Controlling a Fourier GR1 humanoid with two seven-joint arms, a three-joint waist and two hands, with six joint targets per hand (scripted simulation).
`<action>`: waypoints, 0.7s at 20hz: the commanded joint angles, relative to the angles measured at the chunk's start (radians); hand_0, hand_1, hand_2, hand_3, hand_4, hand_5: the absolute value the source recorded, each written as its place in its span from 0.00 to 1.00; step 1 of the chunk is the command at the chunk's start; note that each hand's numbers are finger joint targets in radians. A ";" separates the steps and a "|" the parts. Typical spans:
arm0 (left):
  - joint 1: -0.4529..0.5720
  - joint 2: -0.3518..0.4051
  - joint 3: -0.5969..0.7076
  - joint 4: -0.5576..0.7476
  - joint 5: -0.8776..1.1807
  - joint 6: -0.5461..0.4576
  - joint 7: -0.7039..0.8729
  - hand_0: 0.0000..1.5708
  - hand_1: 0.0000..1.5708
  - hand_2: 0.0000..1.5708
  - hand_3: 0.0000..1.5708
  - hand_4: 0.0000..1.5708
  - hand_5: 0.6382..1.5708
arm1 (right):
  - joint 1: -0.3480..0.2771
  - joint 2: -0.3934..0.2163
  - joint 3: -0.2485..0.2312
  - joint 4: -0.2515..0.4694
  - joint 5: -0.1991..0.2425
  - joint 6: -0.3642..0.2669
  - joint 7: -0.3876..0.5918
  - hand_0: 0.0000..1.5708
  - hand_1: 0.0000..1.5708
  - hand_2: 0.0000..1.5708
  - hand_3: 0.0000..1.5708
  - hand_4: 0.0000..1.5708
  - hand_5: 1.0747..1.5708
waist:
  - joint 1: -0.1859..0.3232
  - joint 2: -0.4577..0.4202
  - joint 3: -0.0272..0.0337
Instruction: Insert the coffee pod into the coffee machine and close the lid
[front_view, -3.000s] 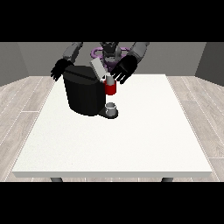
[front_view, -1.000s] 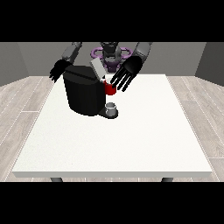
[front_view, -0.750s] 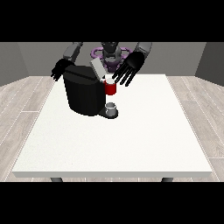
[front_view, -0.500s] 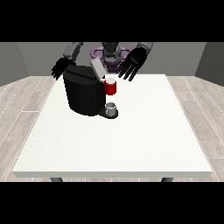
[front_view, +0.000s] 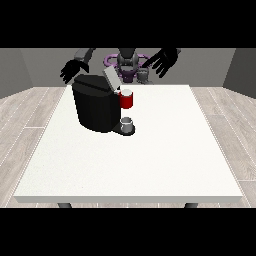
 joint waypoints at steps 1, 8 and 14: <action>0.126 -0.069 0.101 -0.007 0.138 -0.010 -0.084 0.00 0.00 0.00 0.00 0.15 1.00 | 0.074 -0.005 -0.014 -0.007 -0.010 0.008 -0.022 0.00 0.00 0.00 0.00 0.31 1.00 | 0.062 -0.087 -0.0007; 0.291 -0.180 0.115 -0.034 0.201 0.002 -0.112 0.00 0.00 0.00 0.00 0.12 1.00 | 0.059 -0.110 -0.002 -0.072 -0.034 0.131 0.055 0.00 0.00 0.00 0.00 0.24 1.00 | 0.138 -0.208 0.0004; 0.382 -0.166 0.151 -0.056 0.277 -0.064 -0.097 0.00 0.00 0.00 0.00 0.00 1.00 | -0.019 -0.136 0.030 -0.177 -0.006 0.122 0.156 0.00 0.00 0.00 0.00 0.03 1.00 | 0.169 -0.245 0.0003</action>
